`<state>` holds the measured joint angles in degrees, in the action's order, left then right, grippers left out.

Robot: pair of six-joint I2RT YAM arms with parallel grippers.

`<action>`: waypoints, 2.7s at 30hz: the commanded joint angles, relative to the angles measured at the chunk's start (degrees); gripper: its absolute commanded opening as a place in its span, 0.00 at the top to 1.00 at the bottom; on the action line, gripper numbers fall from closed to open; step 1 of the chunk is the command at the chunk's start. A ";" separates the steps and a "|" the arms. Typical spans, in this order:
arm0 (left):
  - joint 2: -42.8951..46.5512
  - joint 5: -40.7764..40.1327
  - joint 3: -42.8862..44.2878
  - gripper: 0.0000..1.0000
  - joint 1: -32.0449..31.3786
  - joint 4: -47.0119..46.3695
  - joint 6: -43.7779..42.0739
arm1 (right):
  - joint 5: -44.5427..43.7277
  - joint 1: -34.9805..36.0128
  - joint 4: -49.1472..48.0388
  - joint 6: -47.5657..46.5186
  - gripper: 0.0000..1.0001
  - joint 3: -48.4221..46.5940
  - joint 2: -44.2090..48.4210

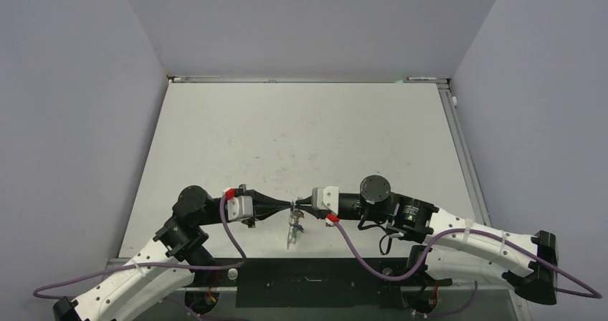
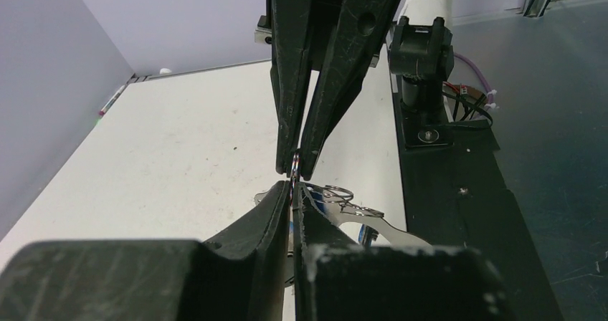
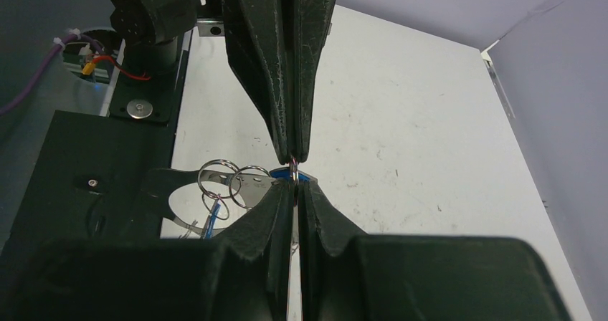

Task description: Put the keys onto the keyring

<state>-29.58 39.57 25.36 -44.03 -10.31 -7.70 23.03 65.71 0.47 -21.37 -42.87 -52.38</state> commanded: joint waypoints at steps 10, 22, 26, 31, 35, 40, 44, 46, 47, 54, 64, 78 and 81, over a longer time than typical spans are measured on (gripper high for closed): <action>1.29 -1.71 0.12 1.00 0.28 -1.35 -0.28 | 1.50 0.03 -6.15 0.90 0.95 0.39 1.93; 1.15 -2.86 0.47 1.00 0.27 -0.33 -0.56 | 1.67 -0.03 -6.71 1.30 0.95 0.93 3.63; 1.02 -2.70 0.47 1.00 0.26 -0.33 -0.56 | 1.82 0.03 -6.80 1.36 0.95 0.99 3.77; 1.04 -1.19 0.16 1.00 0.29 -1.11 -0.40 | 2.10 -0.01 -7.14 1.50 0.95 1.28 3.95; 2.01 2.64 -1.76 0.64 0.33 -5.30 1.34 | 2.24 0.03 -7.11 1.49 0.95 1.30 3.86; 2.04 3.12 -1.90 0.57 0.34 -5.73 1.46 | 2.93 0.02 -7.19 1.59 0.95 1.21 3.70; 1.75 3.61 -2.07 0.60 0.31 -6.54 1.90 | 3.49 0.01 -8.33 1.74 0.95 1.21 3.13; 1.32 3.59 -2.03 0.64 0.31 -6.66 1.91 | 4.35 0.03 -9.20 1.90 0.95 1.30 2.54; 1.27 3.58 -2.04 0.65 0.27 -6.66 1.90 | 4.66 0.01 -9.65 1.98 0.95 1.37 2.22; 0.45 3.06 -1.83 0.70 0.27 -6.53 1.90 | 6.20 0.03 -12.16 2.45 0.95 1.78 0.41; 0.62 2.31 -1.81 0.81 0.32 -6.25 1.56 | 7.28 0.03 -14.08 3.31 0.95 1.99 -0.88; 4.32 -0.98 -1.15 0.61 0.33 -3.41 -0.70 | 6.02 0.02 -12.08 2.69 0.95 1.65 1.16; 5.36 -3.48 -1.20 0.67 0.35 -3.31 -0.98 | 5.81 -0.02 -11.64 2.47 0.95 1.56 1.47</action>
<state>-25.52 39.72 23.38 -44.03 -13.28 -7.68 27.83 65.34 -6.81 -18.63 -40.36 -52.82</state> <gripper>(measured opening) 0.355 0.062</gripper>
